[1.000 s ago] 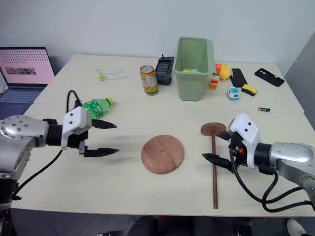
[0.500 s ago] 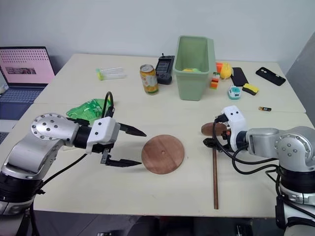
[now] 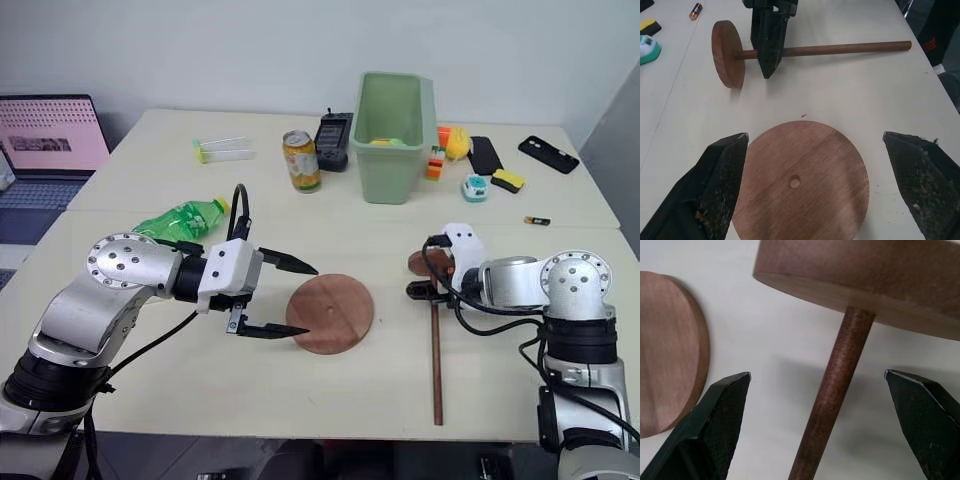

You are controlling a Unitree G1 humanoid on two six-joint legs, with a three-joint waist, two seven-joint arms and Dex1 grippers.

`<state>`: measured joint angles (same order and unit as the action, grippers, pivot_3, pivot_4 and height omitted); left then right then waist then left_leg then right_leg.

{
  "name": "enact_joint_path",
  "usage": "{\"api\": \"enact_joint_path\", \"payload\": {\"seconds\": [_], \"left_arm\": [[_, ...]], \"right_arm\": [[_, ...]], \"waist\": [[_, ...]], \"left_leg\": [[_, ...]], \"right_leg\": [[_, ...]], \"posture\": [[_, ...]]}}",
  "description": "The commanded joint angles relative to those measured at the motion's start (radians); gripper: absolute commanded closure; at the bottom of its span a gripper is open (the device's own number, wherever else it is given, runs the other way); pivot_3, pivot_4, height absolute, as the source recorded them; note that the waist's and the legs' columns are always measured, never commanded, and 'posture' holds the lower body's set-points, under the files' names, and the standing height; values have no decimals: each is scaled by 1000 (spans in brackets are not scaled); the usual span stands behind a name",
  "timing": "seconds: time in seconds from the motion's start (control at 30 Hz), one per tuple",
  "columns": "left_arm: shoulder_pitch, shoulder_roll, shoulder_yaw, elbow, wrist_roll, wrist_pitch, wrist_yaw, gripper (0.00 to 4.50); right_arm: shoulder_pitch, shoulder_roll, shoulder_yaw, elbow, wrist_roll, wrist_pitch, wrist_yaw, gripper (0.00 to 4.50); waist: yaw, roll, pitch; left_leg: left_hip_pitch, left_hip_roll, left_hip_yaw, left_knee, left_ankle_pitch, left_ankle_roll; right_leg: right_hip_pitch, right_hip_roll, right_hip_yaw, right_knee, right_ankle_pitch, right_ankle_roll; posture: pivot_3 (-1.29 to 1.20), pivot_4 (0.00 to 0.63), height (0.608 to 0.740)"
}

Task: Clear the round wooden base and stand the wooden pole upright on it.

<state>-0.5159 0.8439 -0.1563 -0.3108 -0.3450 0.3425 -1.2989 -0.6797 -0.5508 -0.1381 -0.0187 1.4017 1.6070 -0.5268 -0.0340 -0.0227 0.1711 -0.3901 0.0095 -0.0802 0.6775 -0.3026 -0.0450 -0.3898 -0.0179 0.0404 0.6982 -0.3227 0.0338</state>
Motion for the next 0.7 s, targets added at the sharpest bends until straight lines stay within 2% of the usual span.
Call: {"api": "enact_joint_path", "payload": {"seconds": [0.03,0.07,0.4,0.43,0.5,0.57,0.7], "left_arm": [[-21,-12,-6,-34,-11,-6,-3,0],[-23,-13,-6,-34,-11,-5,-4,0],[-24,-7,-6,-21,-4,-9,-12,0],[-23,-5,-7,-18,-1,-11,-14,0],[-22,-1,-8,-14,6,-15,-16,0],[-21,-1,-4,-11,6,-13,-19,0],[-10,13,16,-10,-1,-1,-25,0]], "right_arm": [[-8,28,-44,25,78,7,-93,739],[-6,29,-45,30,94,3,-112,841],[34,-38,65,58,395,-181,-344,3133],[37,-51,83,54,426,-206,-362,3499],[43,-71,113,42,477,-252,-388,3951],[46,-91,142,29,526,-300,-413,4224],[17,-121,162,-8,570,-364,-401,4244]], "waist": [[0,0,0],[0,0,0],[-2,0,0],[-2,0,0],[-2,0,0],[-2,0,0],[-2,0,0]], "left_leg": [[0,0,0,0,0,0],[0,0,0,0,0,0],[-1,0,0,0,0,0],[-1,0,0,0,0,0],[-1,0,0,0,0,0],[-1,0,0,0,0,0],[-1,0,0,0,0,0]], "right_leg": [[0,0,0,0,0,0],[0,0,0,0,0,0],[0,0,0,-1,0,0],[0,0,0,0,0,0],[0,0,0,0,0,0],[0,0,0,0,0,0],[0,0,0,-1,0,0]], "posture": [[0,150,740],[0,150,740],[0,150,740],[0,150,740],[0,150,740],[0,150,740],[0,150,740]]}}
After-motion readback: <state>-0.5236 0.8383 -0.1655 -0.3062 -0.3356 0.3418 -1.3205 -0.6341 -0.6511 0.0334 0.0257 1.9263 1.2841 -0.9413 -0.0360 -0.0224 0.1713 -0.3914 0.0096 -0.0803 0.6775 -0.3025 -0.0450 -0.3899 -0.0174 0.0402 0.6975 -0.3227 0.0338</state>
